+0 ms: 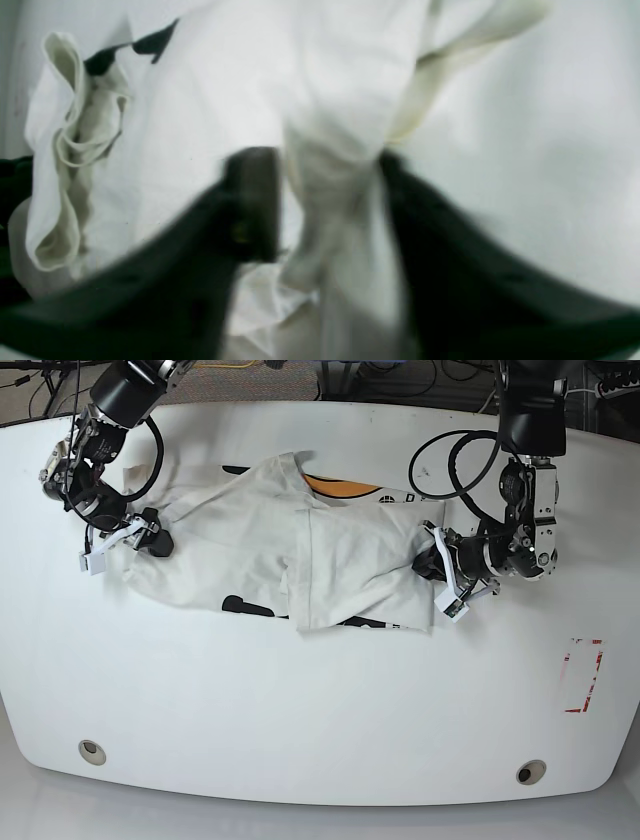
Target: Layout the t-shirt on the table in an organized manner, then fold the t-shirt properly
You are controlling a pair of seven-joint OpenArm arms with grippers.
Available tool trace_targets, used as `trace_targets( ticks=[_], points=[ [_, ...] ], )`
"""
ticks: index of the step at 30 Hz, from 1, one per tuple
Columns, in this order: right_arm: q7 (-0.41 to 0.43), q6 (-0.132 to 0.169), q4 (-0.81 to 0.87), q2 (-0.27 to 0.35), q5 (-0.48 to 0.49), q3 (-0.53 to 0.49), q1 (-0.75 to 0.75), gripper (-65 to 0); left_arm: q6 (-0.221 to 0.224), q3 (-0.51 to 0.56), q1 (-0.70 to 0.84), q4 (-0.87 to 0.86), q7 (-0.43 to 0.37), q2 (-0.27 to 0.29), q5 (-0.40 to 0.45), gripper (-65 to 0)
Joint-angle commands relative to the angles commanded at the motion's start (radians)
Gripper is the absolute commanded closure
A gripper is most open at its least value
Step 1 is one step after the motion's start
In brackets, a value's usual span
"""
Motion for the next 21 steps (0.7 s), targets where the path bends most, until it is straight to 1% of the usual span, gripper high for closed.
trace_targets(
  ticks=[1,2,4,6,10,13,16,18,21],
  points=[
    [0.006,0.0,0.002,0.003,-0.015,0.0,0.002,-1.6,0.0,0.0,0.0,0.0,0.0,0.0,0.002,-4.4],
    [0.006,0.0,0.003,0.008,-0.026,-0.002,0.009,0.0,0.0,0.0,0.0,0.0,0.0,0.0,0.002,-4.4],
    [0.006,0.0,0.008,0.009,-0.058,-0.002,0.017,-0.2,0.0,0.002,0.0,0.0,0.0,0.002,0.003,-4.4],
    [0.006,0.0,0.021,0.011,-0.072,-0.002,0.017,-0.2,0.0,0.002,0.0,0.0,0.002,0.006,0.026,-4.4],
    [0.002,0.0,0.118,0.008,-0.083,-0.002,0.006,0.0,0.0,0.002,-0.005,0.0,0.028,0.021,0.075,-4.4],
    [-0.037,0.0,0.236,0.003,-0.075,-0.006,-0.025,0.0,0.0,0.002,-0.018,0.002,0.028,0.035,0.118,-4.4],
    [-0.071,0.0,0.322,0.002,-0.074,-0.041,-0.031,0.0,0.0,0.002,-0.023,0.0,0.026,0.035,0.15,-4.4],
    [-0.106,0.0,0.391,-0.002,-0.072,-0.078,-0.031,0.0,0.0,0.002,-0.028,0.0,0.023,0.054,0.184,-4.4],
    [-0.15,0.0,0.486,-0.032,-0.074,-0.117,-0.029,0.0,0.0,0.002,-0.049,0.0,0.023,0.078,0.227,-4.4]
  ],
)
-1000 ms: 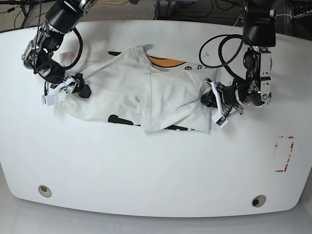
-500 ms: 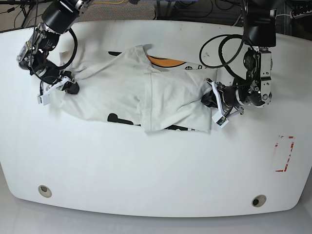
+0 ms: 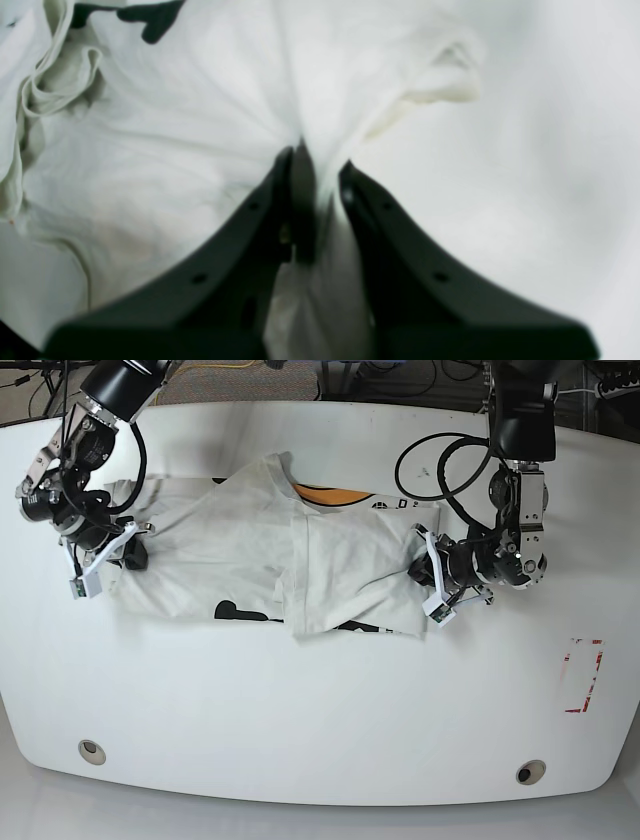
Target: Layout the t-shirt on the table in an organized manner, then fold the t-shirt properly
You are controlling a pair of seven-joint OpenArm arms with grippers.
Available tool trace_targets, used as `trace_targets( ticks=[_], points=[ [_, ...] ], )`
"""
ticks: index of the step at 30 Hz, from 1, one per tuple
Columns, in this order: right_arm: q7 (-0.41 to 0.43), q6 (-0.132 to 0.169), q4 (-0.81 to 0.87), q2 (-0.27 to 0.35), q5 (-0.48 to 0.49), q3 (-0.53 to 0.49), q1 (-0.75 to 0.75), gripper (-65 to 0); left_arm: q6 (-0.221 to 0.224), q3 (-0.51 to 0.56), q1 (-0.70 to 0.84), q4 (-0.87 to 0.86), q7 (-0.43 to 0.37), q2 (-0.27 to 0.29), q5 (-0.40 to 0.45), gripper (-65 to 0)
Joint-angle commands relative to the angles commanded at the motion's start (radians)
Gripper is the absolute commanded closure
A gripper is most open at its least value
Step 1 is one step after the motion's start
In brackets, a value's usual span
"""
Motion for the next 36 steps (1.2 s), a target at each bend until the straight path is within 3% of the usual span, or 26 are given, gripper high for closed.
trace_targets(
  ticks=[4,8,13,27,36],
  points=[
    [-0.003,0.0,0.106,-0.034,0.0,-0.064,0.003,0.0,0.0,0.002,-0.009,-0.006,-0.009,0.025,0.049,-6.3],
    [-0.003,0.0,0.146,-0.068,0.0,-0.141,0.011,0.0,0.0,0.054,-0.011,-0.006,-0.054,0.057,0.094,-6.7],
    [-0.003,0.0,0.164,-0.12,0.0,-0.203,0.043,0.0,0.0,0.089,-0.011,-0.003,-0.055,0.092,0.137,-6.7],
    [0.0,0.0,0.164,-0.296,-0.008,-0.368,0.11,0.0,0.0,0.091,-0.009,-0.002,-0.055,0.149,0.137,-6.7],
    [0.041,0.0,0.157,-0.333,-0.011,-0.465,0.118,0.0,0.0,0.087,-0.009,0.0,-0.055,0.155,0.133,-6.7]
  ],
)
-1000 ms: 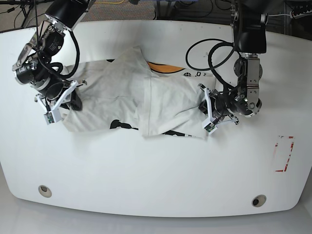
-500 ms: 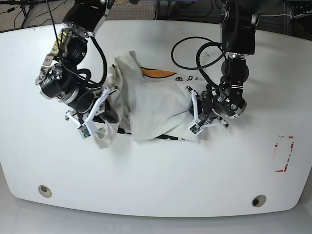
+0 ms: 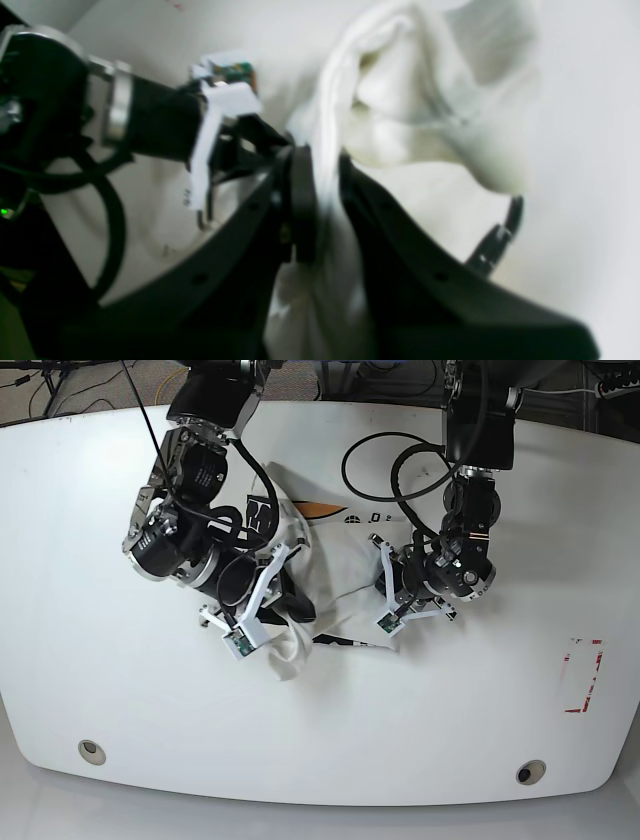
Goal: Layout the t-shirt on the table in an organized manner, then fold the t-shirt properly
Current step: 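Push both grippers inward, bunching the t-shirt strip toward its middle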
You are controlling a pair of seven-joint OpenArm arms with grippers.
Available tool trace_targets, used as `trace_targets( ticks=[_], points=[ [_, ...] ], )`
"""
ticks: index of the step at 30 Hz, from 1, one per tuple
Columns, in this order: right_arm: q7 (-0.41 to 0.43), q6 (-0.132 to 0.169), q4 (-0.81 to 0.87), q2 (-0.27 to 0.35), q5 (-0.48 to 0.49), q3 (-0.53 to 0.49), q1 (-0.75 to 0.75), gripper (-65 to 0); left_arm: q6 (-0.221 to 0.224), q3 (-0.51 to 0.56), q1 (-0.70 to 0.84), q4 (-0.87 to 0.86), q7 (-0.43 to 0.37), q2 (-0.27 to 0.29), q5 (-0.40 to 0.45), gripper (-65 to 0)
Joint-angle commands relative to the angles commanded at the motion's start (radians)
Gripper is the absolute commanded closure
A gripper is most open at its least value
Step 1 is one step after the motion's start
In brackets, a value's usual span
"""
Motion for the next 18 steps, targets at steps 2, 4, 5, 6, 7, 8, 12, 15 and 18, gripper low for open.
trace_targets(
  ticks=[2,4,5,6,7,8,12,15,18],
  points=[
    [0.006,0.0,-0.014,0.0,0.0,-0.012,-0.002,0.0,0.0,-0.002,0.002,0.0,0.0,0.0,0.0,-6.7],
    [0.009,0.0,-0.026,0.0,0.0,-0.012,0.002,0.0,0.0,-0.002,0.003,0.0,0.0,0.0,-0.003,-6.7],
    [0.009,0.0,-0.032,0.0,0.0,-0.011,0.003,0.0,0.0,-0.002,0.003,0.0,0.0,0.0,-0.003,-6.7],
    [0.009,0.0,-0.035,0.0,0.0,-0.011,0.005,0.0,0.0,-0.002,0.005,0.0,0.0,0.0,-0.003,-6.7],
    [0.009,0.0,-0.043,0.0,0.0,-0.009,0.008,0.0,0.0,-0.002,0.005,0.0,0.0,0.0,-0.003,-6.7],
    [0.009,0.0,-0.046,0.0,0.0,-0.009,0.009,0.0,0.0,-0.002,0.005,0.0,0.0,0.0,-0.003,-6.7],
    [0.011,0.0,-0.048,0.0,0.0,-0.014,0.015,0.0,0.0,-0.002,0.005,0.0,0.0,0.0,-0.005,-6.8],
    [0.011,0.0,-0.048,0.0,0.0,-0.014,0.017,-1.3,0.0,-0.002,0.005,0.0,0.0,0.002,-0.005,-6.8],
    [0.011,0.0,-0.048,0.0,0.0,-0.014,0.021,-10.3,0.0,-0.002,0.005,0.0,0.0,0.002,-0.006,-6.8]
  ],
)
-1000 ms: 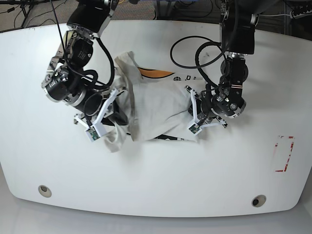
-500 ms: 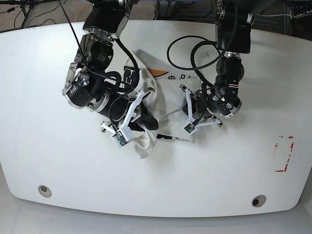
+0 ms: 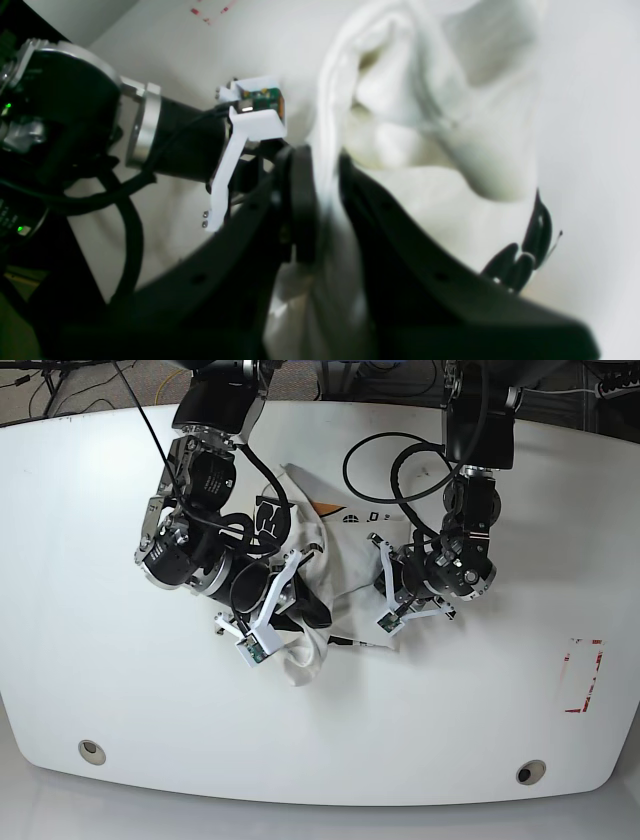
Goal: Layout the t-shirt on the table in an organized manner, then fold the t-shirt properly
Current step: 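Push both grippers inward, bunching the t-shirt strip toward its middle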
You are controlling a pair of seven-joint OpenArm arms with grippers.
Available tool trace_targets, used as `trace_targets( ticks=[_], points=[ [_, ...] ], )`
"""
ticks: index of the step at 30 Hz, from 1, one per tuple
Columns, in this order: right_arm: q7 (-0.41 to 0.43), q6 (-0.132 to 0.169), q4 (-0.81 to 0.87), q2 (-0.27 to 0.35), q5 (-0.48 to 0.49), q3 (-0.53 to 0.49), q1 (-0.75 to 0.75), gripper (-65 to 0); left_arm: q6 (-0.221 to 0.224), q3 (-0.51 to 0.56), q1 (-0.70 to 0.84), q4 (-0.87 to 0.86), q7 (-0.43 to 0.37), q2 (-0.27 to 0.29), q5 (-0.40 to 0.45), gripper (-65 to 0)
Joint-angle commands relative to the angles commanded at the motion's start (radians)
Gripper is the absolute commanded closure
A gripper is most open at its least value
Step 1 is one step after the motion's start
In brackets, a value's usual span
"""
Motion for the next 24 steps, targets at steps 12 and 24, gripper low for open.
trace_targets(
  ticks=[12,24],
  points=[
    [0.003,0.0,0.005,-0.002,0.011,0.002,0.002,-57.2,0.0,-0.012,-0.002,0.0,0.0,-0.002,-0.109,-13.5],
    [0.012,0.0,0.006,0.064,0.009,0.046,-0.006,-49.9,0.0,-0.175,-0.005,0.095,0.003,-0.006,-0.315,-36.4]
  ],
)
